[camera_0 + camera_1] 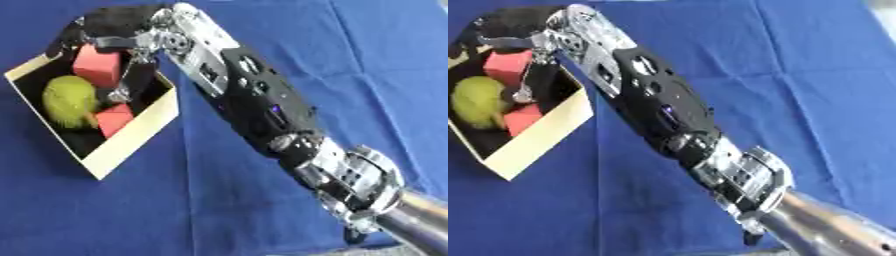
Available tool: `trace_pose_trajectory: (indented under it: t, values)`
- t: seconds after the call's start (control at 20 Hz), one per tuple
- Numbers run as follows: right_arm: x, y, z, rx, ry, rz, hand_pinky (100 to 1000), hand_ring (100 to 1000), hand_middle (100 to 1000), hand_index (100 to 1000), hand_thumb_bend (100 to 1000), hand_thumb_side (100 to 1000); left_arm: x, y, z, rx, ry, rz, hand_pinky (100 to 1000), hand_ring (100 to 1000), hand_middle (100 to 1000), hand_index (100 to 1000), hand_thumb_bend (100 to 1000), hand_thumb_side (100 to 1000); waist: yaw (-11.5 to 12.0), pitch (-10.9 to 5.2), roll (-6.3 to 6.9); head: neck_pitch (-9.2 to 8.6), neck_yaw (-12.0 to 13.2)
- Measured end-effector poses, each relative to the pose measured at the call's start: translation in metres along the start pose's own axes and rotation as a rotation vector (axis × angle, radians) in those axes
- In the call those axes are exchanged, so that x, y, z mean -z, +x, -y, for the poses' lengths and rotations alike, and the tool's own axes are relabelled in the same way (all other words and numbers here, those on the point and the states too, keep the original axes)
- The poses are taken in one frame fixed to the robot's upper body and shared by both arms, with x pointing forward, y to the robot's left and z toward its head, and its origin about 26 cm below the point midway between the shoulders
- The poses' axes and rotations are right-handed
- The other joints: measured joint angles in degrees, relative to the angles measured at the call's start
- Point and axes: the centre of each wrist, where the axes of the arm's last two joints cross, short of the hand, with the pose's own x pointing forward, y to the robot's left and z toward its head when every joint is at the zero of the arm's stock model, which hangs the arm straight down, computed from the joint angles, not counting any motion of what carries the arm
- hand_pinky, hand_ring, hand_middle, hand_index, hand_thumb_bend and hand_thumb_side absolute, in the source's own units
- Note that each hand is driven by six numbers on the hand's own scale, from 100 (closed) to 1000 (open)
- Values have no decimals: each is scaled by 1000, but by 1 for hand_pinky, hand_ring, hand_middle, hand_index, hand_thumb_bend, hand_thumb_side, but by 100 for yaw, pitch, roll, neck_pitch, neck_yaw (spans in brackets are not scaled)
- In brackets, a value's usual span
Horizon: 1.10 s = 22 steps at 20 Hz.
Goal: Pick up objects on the table and place them in the box.
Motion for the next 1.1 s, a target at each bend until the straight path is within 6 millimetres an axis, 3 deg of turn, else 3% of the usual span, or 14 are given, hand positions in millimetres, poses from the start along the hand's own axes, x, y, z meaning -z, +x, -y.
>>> trace_pose_trajectory:
  t: [0.1,0.25,0.5,0.6,0.8,1.1]
  values:
    - [-7,2,14,1,-47,0,872,908,724,896,100,100,0,0,0,1,0,-1,710,792,753,801,172,687,-18,-4,2,0,2]
    - [-31,3,42,33,-199,-30,852,871,676,837,100,101,-2,-1,-1,5,1,-7,710,792,753,801,172,686,-59,-44,2,2,41]
    - [-109,-3,76,178,-539,-128,851,858,670,799,100,584,-6,-2,-7,32,10,-23,710,792,753,801,169,685,-198,-93,-7,30,275]
    - [-148,-4,77,237,-657,-162,851,857,675,794,100,661,-6,-3,-10,49,13,-22,710,793,753,801,167,686,-248,-101,-8,34,400]
    - [-213,8,62,328,-842,-193,856,856,683,789,100,666,-6,-4,-14,74,17,-16,710,793,752,802,167,684,-336,-97,36,34,583]
    - [-272,24,32,342,-1055,-247,833,819,651,786,100,661,-6,-4,-18,93,43,-12,710,791,751,803,168,678,-471,-37,234,-10,720]
